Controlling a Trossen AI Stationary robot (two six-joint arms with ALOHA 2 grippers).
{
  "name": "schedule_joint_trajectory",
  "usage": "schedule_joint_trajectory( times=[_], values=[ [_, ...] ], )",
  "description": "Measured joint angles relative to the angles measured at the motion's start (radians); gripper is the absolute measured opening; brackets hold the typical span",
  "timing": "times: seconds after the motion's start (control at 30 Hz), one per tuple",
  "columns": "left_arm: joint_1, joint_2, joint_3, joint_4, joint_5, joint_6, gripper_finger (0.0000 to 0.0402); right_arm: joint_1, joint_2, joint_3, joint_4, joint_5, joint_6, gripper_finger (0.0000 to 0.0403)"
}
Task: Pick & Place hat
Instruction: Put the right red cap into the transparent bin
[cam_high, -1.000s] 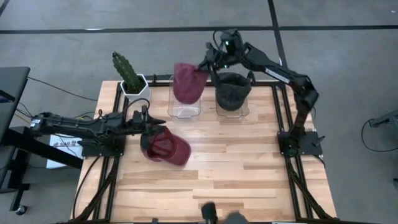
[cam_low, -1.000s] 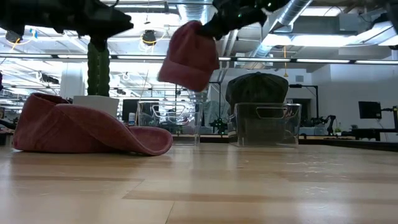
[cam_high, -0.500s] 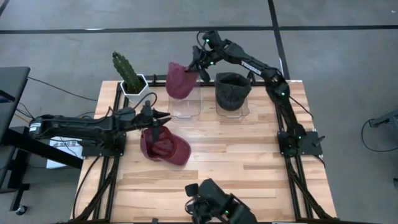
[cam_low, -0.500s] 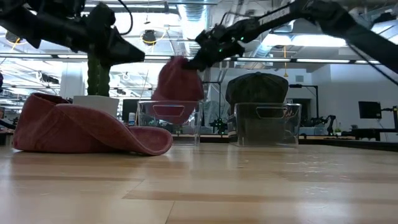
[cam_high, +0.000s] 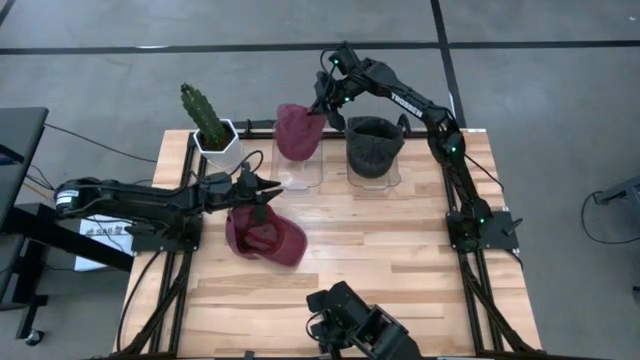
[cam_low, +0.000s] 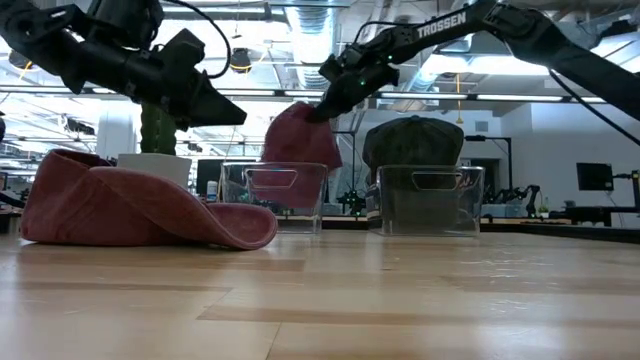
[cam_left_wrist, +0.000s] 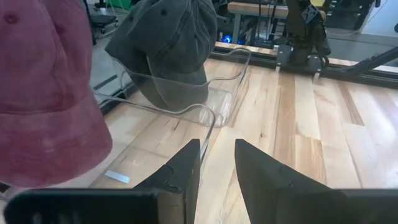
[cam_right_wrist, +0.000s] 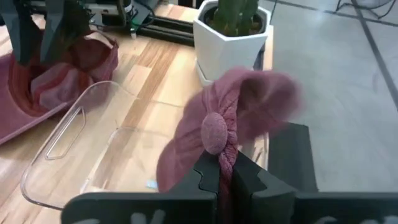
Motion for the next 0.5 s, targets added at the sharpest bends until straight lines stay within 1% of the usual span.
schedule_joint_trajectory(
  times=[0.2,0.5],
  values=[
    [0.006,0.049,0.0,0.053,0.001,0.025,0.0097,-0.013,-0.016,-0.001,0.0,0.0,-0.02,0.0],
    [0.067,0.053,0.0,0.057,0.0,0.025,0.0097,0.003,-0.006,-0.009,0.0,0.001,-0.025,0.0]
  ],
)
